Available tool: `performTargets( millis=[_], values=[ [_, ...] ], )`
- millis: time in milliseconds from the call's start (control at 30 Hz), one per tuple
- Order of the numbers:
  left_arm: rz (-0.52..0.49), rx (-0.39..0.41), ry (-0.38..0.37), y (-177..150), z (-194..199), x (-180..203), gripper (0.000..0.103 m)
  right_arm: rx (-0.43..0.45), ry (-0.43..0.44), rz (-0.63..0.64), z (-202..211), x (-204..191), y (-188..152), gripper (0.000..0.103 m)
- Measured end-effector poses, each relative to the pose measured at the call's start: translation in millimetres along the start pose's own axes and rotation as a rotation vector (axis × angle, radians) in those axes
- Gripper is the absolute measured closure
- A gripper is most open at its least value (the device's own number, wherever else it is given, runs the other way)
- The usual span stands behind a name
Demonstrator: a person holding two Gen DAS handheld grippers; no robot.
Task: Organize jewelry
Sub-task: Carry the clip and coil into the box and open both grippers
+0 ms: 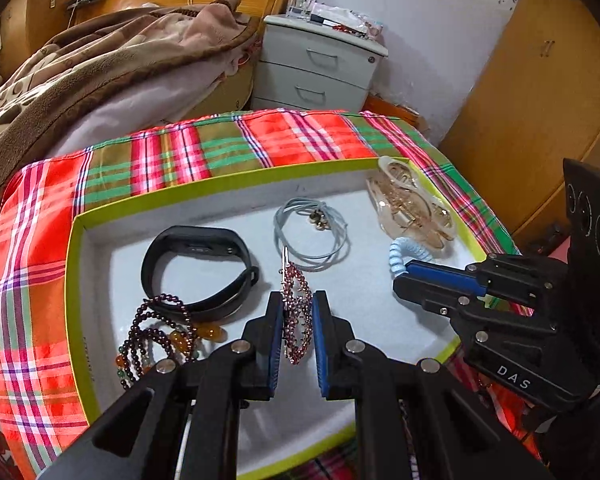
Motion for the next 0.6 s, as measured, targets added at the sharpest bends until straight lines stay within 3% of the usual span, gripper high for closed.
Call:
performTargets(
  millis=[467, 600],
  values=[
    [0.005, -0.015, 0.025, -3.2, -2.8, -4.3, 0.086, -0.015, -0.009, -0.005, -4.2, 0.8, -1.3, 0.093],
    [0.005, -0.010, 0.032, -2.8, 0.1, -3.4, 0.075, -0.011, -0.009, -0.017, -3.4, 1.7, 0.2, 0.092]
  ],
)
Point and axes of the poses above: each gripper's, at about its wrist camera, not at the fingertips, and z roughly against the way its jaws point, x to its right, y to its top, the point moved 10 cm from there along -z, roughly the way its jaws point, and after that the axes turned 10 degrees about x, right-handed, at the moved point
